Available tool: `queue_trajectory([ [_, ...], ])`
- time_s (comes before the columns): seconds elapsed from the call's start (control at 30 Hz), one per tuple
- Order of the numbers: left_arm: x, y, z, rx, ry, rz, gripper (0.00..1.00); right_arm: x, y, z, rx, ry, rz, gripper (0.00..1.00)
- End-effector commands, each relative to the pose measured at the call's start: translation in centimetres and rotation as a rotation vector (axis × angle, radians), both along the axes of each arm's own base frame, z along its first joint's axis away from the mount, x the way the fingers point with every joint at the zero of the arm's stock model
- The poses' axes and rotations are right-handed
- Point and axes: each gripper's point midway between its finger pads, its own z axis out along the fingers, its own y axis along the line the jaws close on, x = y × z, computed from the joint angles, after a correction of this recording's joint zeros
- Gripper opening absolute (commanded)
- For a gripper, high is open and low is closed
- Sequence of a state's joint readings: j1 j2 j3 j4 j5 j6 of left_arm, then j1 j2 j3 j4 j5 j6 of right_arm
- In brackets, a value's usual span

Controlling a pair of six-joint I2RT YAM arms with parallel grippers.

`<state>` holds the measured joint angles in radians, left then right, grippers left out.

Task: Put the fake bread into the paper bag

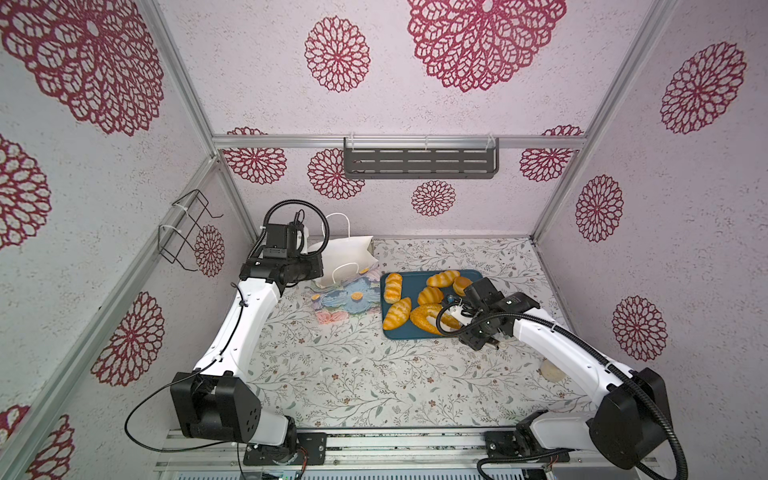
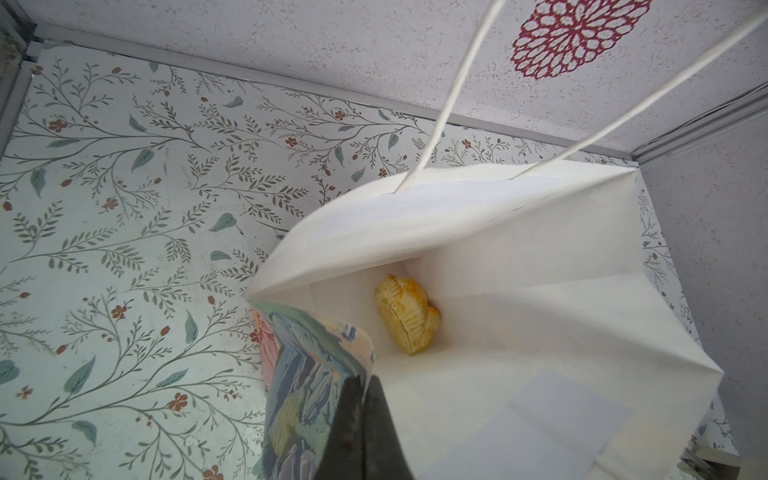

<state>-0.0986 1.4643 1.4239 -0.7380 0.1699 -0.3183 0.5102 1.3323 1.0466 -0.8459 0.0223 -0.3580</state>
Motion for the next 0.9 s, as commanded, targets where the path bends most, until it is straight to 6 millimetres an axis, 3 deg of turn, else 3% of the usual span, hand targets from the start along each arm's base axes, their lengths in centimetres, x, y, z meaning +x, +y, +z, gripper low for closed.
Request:
queue_trajectory([
  [0.0, -0.6, -0.5, -0.2, 0.002, 0.009, -0.016, 0.0, 0.6, 0.5, 0.5, 0.009, -0.034, 0.02, 0.5],
  [0.17, -0.6, -0.4, -0.2, 0.005, 0.01, -0.018, 0.0, 1.2, -0.2, -0.3, -0.047, -0.039, 0.008, 0.51],
  [0.7, -0.6, -0.5, -0.2, 0.003, 0.011, -0.019, 0.0, 1.6, 1.2, -2.0, -0.033, 0.049, 0.025, 0.51],
  [0.87, -0.6, -0.5, -0.3, 0.004, 0.014, -0.019, 0.0, 1.6, 1.4, -2.0, -0.029, 0.058, 0.025, 0.46],
])
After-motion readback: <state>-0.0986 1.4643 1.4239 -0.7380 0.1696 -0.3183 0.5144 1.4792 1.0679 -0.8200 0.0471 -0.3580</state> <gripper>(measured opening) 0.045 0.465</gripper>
